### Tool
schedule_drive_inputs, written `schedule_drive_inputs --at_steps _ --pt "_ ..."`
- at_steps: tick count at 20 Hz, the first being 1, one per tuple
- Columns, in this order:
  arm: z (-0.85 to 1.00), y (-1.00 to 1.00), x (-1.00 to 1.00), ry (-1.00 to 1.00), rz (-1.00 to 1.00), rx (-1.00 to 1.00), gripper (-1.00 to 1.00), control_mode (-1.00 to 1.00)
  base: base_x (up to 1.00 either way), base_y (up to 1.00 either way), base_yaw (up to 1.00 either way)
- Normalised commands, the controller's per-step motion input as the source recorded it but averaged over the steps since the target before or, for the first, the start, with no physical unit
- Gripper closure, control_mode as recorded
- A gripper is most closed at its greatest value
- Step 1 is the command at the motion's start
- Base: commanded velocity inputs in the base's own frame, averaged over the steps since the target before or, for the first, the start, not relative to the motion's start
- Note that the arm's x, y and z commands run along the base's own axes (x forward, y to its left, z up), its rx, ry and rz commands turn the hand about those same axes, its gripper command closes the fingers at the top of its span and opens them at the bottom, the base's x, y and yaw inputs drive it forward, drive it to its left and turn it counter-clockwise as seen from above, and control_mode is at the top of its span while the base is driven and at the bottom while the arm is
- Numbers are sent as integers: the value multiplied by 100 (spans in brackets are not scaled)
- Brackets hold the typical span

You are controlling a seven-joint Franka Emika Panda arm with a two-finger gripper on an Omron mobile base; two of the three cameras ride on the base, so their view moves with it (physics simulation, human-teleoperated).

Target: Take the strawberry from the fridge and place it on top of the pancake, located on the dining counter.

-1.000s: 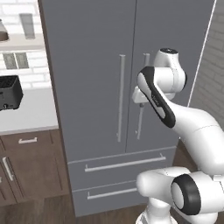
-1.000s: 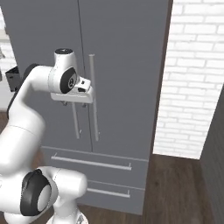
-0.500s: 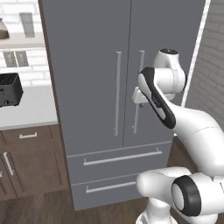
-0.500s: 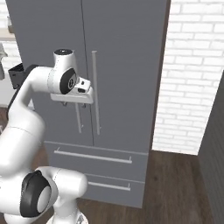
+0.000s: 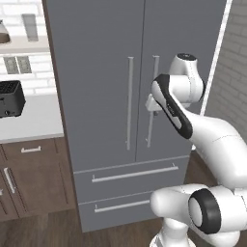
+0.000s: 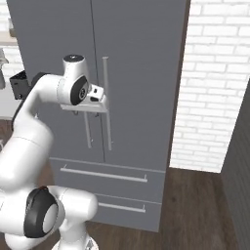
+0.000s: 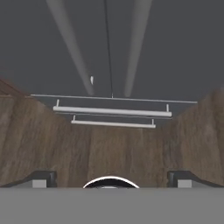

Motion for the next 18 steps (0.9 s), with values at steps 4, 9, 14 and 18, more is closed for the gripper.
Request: schedule_drive_inputs --at_steps 4,9,14,18 --pt "0 -16 94 -37 0 0 -100 -100 0 0 0" --pt "0 -9 94 -47 0 0 -100 -100 0 0 0" --pt "2 -25 79 -28 -5 0 -100 -100 0 0 0" --pt "2 -4 57 0 -4 0 -100 -100 0 0 0"
